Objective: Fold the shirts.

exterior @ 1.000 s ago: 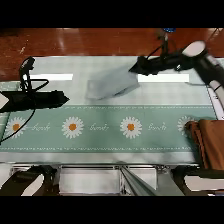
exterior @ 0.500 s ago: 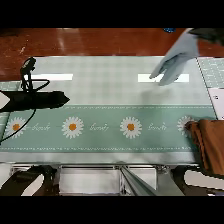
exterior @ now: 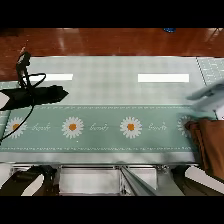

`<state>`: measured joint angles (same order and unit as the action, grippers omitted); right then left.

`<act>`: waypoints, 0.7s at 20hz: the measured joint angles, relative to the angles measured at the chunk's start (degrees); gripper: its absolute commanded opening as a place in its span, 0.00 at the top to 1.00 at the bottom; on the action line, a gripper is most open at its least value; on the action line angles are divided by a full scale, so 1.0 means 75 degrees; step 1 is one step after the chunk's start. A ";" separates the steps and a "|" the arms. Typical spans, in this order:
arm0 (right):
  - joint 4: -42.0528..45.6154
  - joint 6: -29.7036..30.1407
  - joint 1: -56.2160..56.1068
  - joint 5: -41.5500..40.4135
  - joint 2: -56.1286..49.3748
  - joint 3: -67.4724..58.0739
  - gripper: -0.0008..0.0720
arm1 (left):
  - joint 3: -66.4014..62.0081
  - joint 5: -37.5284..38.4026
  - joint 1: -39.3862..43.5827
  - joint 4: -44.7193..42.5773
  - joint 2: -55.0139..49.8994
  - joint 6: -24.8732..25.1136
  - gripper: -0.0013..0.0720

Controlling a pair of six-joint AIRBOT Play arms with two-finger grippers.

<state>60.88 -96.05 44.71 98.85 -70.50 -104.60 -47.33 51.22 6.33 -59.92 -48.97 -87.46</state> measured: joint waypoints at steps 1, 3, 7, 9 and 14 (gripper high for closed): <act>0.0277 -0.0006 0.0262 0.0070 0.0262 0.0379 0.96 | -0.0009 -0.0134 0.0000 0.0000 0.0000 0.0000 0.96; 0.0883 0.0000 0.0831 0.0058 0.0906 0.1422 0.96 | -0.0015 -0.0338 0.0000 0.0000 0.0000 0.0055 0.96; 0.2868 0.0175 0.2011 0.0055 0.2276 0.3946 0.96 | -0.0017 -0.0659 0.0000 0.0000 0.0000 0.0233 0.96; 0.4100 0.0195 0.2358 0.0344 0.2914 0.5182 0.79 | -0.0017 -0.0755 0.0017 0.0000 0.0000 0.0280 0.96; 0.5683 0.0099 0.2562 0.0603 0.3689 0.7230 0.43 | -0.0017 -0.0799 0.0131 -0.0003 -0.0026 0.0344 0.96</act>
<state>103.50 -95.31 63.92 103.37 -42.83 -50.37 -47.46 45.23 7.31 -59.94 -49.17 -84.88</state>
